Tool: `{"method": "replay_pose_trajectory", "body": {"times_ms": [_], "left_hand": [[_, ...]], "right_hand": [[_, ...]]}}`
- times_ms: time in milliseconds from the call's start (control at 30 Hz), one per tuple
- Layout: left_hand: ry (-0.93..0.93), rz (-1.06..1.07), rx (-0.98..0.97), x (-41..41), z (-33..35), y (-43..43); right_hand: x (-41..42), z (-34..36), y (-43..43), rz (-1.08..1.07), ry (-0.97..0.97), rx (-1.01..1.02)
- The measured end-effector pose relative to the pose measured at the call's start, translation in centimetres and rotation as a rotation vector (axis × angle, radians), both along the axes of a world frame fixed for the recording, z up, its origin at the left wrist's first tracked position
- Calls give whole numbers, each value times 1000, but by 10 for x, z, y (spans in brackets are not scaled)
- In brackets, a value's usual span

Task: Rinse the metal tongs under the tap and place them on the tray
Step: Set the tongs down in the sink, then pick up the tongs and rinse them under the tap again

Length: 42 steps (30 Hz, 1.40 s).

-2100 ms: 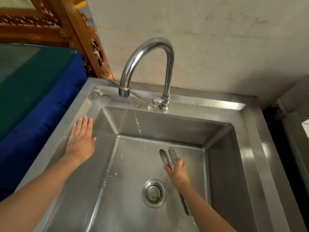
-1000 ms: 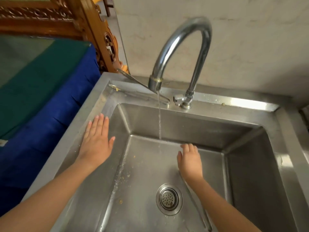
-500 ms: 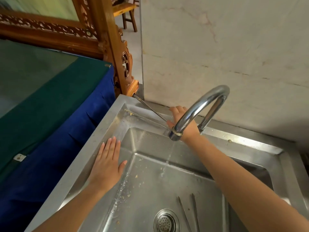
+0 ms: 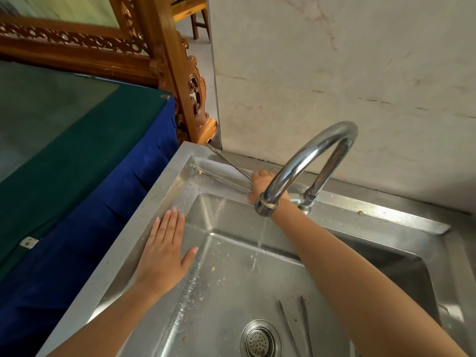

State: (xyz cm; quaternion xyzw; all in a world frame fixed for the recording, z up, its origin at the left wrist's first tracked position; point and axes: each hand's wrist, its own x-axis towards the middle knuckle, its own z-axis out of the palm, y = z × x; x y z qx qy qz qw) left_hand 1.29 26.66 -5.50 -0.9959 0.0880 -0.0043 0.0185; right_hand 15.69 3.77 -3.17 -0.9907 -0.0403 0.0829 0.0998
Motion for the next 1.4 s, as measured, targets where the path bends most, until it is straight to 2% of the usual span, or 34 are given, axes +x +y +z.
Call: {"method": "replay_pose_trajectory", "body": {"times_ms": [133,300,433,567,633,733,800,900,967,1100,1167,1267,1333,1400], "left_hand": [[7,8,10,1,-3,0],[32,-2,44,2,-5,2],[60,-4,87,2,-3,4],[76,-23,-9,-9,16,-19],[107,4,-324,-20,27,-50],[347,229,-1155,-34,54,-106],[444,328,-1584,-37,68,-133],[474,376,-1967,-38,80,-153],[502,419,-2105,-40,80,-157],[552,493,-2141,-52,71,-162],[527,525,-2076,-56,68,-162],[491,507,-2000,-58,65,-161],[477,486,-1951,-58,65,-157],[459,469,-1896,-56,65,-153]], "right_hand": [[-8,6,5,-28,-48,96],[-33,37,0,59,-139,79],[-63,66,-16,6,-167,107],[-104,87,-43,4,-194,131],[-133,89,-57,-39,-182,203],[-179,88,-68,-122,-154,364],[-204,81,-69,-173,-127,490],[-232,65,-65,-235,-29,754],[-244,52,-59,-317,72,898],[-266,30,-46,-402,296,1055],[-269,24,-43,-385,372,1018],[-251,30,-49,-373,183,891],[-225,47,-50,-324,25,924],[-194,62,-45,-195,-38,931]]}}
